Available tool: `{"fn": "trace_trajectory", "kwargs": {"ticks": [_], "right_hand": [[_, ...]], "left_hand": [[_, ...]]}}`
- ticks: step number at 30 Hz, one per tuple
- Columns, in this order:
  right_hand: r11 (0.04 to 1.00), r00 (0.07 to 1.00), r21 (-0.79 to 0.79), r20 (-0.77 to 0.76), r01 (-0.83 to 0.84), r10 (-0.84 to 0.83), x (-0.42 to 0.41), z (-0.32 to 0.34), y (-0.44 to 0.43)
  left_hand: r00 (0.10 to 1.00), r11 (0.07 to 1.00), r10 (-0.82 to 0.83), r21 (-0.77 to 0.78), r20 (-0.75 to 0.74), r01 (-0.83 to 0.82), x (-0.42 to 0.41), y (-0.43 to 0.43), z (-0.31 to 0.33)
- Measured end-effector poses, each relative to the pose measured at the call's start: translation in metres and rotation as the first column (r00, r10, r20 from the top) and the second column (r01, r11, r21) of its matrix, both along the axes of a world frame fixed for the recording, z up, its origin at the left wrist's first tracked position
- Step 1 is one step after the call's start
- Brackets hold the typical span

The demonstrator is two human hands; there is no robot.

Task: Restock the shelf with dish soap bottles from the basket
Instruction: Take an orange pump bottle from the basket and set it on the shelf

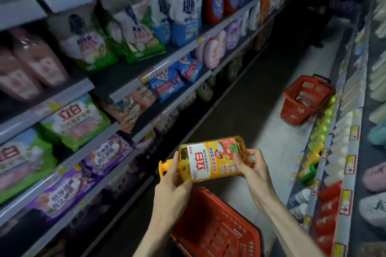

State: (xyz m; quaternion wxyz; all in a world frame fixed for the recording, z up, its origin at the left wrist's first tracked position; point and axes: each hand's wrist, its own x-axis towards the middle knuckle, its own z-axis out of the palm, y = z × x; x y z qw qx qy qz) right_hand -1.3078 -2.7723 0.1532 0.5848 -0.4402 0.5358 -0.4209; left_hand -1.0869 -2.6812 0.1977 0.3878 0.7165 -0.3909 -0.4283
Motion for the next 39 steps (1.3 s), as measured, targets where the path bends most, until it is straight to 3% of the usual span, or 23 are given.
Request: {"fn": "trace_trajectory", "kwargs": {"ticks": [5, 8, 11, 14, 18, 21, 24, 28, 31, 39], "right_hand": [[0.999, 0.983, 0.0, 0.177, -0.054, 0.053, 0.018, 0.022, -0.012], [0.986, 0.94, 0.004, 0.303, -0.164, 0.156, 0.036, 0.038, -0.017], [0.967, 0.891, -0.007, 0.386, -0.256, 0.239, 0.061, 0.051, -0.017], [0.958, 0.853, 0.004, 0.455, -0.288, 0.255, 0.091, 0.065, -0.011], [0.936, 0.798, 0.01, 0.526, -0.353, 0.296, 0.128, 0.081, -0.001], [0.901, 0.752, 0.008, 0.553, -0.435, 0.358, 0.155, 0.09, 0.015], [0.855, 0.71, -0.033, 0.54, -0.518, 0.452, 0.182, 0.099, 0.035], [0.784, 0.648, -0.1, 0.504, -0.613, 0.571, 0.221, 0.107, 0.063], [0.721, 0.628, -0.14, 0.398, -0.679, 0.669, 0.248, 0.115, 0.081], [0.564, 0.561, -0.195, 0.074, -0.802, 0.824, 0.326, 0.149, 0.12]], "left_hand": [[0.994, 0.986, 0.104, -0.137, 0.025, -0.099, 0.016, -0.002, 0.03], [0.978, 0.937, 0.197, -0.279, -0.074, -0.21, 0.027, -0.007, 0.044], [0.94, 0.837, 0.261, -0.435, -0.219, -0.333, 0.038, -0.009, 0.055], [0.841, 0.668, 0.357, -0.519, -0.406, -0.533, 0.049, -0.007, 0.065], [0.636, 0.524, 0.432, -0.395, -0.639, -0.754, 0.067, -0.002, 0.074], [0.582, 0.636, 0.299, -0.297, -0.756, -0.712, 0.085, 0.006, 0.082], [0.612, 0.701, 0.255, -0.293, -0.749, -0.65, 0.109, 0.024, 0.089], [0.605, 0.662, 0.282, -0.305, -0.745, -0.684, 0.147, 0.055, 0.102], [0.589, 0.625, 0.248, -0.338, -0.769, -0.704, 0.174, 0.079, 0.112], [0.654, 0.565, 0.212, -0.455, -0.726, -0.688, 0.247, 0.152, 0.134]]}}
